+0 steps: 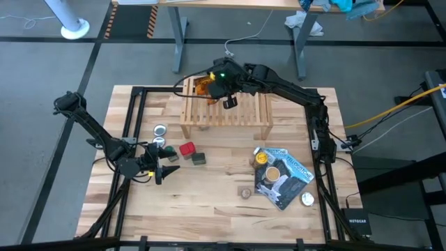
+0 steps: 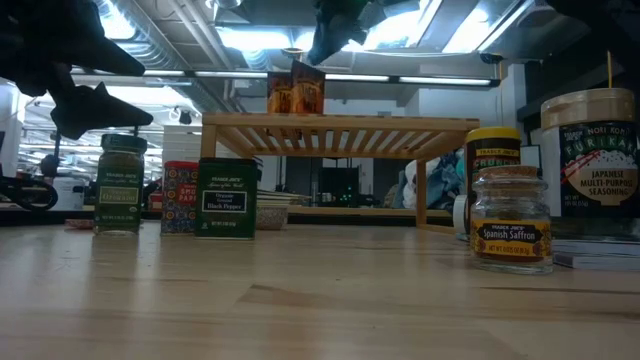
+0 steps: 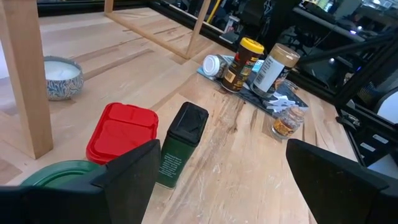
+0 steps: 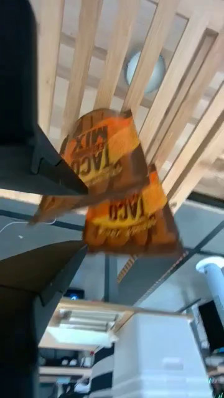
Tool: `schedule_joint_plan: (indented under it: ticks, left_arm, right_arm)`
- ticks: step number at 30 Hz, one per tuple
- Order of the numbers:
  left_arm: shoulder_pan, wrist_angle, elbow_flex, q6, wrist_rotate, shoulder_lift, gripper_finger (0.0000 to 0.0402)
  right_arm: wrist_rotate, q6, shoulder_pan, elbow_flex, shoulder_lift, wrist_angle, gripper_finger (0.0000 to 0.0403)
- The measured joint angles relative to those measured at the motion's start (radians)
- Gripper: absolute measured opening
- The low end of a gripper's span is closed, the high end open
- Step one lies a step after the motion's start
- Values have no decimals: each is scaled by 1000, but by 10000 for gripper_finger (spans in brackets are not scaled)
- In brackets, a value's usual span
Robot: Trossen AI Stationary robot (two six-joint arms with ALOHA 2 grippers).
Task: Shelf spices
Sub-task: Put the red seasoning can on the shelf
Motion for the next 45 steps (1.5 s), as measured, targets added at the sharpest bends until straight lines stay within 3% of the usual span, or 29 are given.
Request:
schedule_joint_plan:
  ticks: [9, 19, 24, 28, 37, 45]
  left_arm:
    - [0, -12, 0, 0, 0, 0, 340]
    - [0, -46, 0, 0, 0, 0, 340]
    - [0, -48, 0, 0, 0, 0, 340]
    - [0, -47, 0, 0, 0, 0, 340]
    - [0, -47, 0, 0, 0, 0, 340]
    - [0, -45, 0, 0, 0, 0, 340]
  right_arm:
    - [75, 101, 37, 0, -122, -42, 134]
    - [29, 368, 233, 1, -256, -265, 134]
    - [-57, 637, 353, 0, -259, -320, 134]
    - [-134, 691, 443, -23, -252, -314, 134]
    - [-63, 776, 619, -147, -249, -320, 134]
    - [-37, 896, 724, -166, -249, -304, 134]
